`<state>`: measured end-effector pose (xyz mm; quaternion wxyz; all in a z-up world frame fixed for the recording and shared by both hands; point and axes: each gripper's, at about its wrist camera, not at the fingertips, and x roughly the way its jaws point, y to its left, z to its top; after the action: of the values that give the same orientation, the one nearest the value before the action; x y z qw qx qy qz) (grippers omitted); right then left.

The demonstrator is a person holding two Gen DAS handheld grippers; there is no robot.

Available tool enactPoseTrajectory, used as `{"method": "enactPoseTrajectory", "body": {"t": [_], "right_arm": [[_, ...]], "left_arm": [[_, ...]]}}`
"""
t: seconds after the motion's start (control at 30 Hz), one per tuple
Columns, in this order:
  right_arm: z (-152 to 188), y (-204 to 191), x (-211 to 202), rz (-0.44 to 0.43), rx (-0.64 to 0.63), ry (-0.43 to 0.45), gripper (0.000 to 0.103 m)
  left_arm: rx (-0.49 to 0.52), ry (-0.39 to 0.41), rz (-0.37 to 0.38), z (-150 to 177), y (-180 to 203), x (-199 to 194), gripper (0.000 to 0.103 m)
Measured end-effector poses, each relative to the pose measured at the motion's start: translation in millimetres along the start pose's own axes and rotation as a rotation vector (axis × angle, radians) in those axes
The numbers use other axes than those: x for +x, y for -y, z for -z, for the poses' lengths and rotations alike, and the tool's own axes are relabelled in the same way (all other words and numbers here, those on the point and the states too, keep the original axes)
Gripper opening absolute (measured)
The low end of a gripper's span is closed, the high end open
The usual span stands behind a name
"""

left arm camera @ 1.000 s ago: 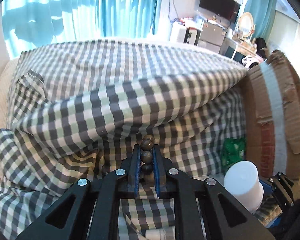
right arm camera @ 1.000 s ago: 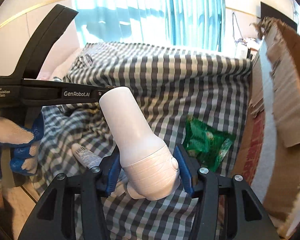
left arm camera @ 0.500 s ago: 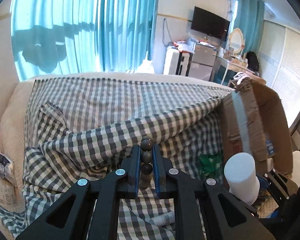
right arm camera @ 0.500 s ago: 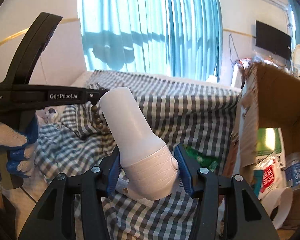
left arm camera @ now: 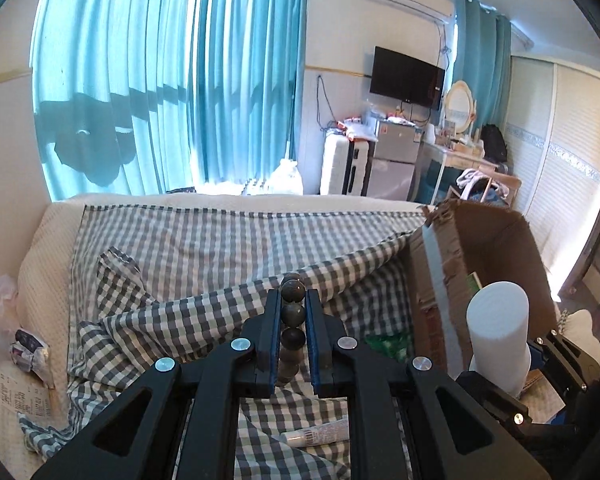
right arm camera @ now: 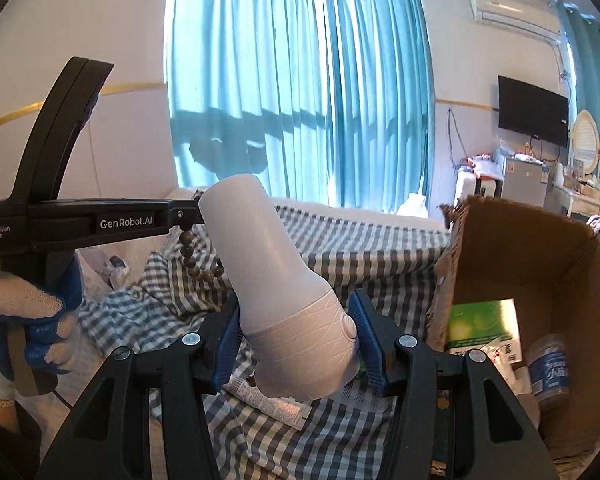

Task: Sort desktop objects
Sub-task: 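Lift the bracelet and white bottle and carry them over the cardboard box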

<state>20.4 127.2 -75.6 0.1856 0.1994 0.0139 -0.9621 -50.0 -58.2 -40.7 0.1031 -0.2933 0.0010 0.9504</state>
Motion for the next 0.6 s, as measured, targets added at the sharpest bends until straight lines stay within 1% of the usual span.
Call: {"method": "enactPoseTrajectory", "body": {"t": [0.07, 0.33, 0.4, 0.47, 0.6], "right_arm": [[-2.9, 2.3, -9.0, 0.005, 0.001, 0.021, 0.052], [-17.3, 12.0, -47.7, 0.042, 0.02, 0.114, 0.052], [-20.4, 15.5, -56.8, 0.051, 0.028, 0.131, 0.052], [-22.2, 17.8, -63.9, 0.075, 0.023, 0.14, 0.052], [-21.2, 20.0, -77.4, 0.119, 0.012, 0.169, 0.052]], "left_arm": [[-0.017, 0.019, 0.01, -3.2, 4.6, -8.1, 0.011], [0.023, 0.127, 0.026, -12.2, 40.6, -43.6, 0.011], [0.017, 0.163, 0.023, -14.5, 47.1, -53.8, 0.011], [-0.021, 0.185, 0.034, -17.0, 49.6, -60.9, 0.011], [-0.005, 0.244, 0.028, -17.3, 63.7, -73.1, 0.011]]}}
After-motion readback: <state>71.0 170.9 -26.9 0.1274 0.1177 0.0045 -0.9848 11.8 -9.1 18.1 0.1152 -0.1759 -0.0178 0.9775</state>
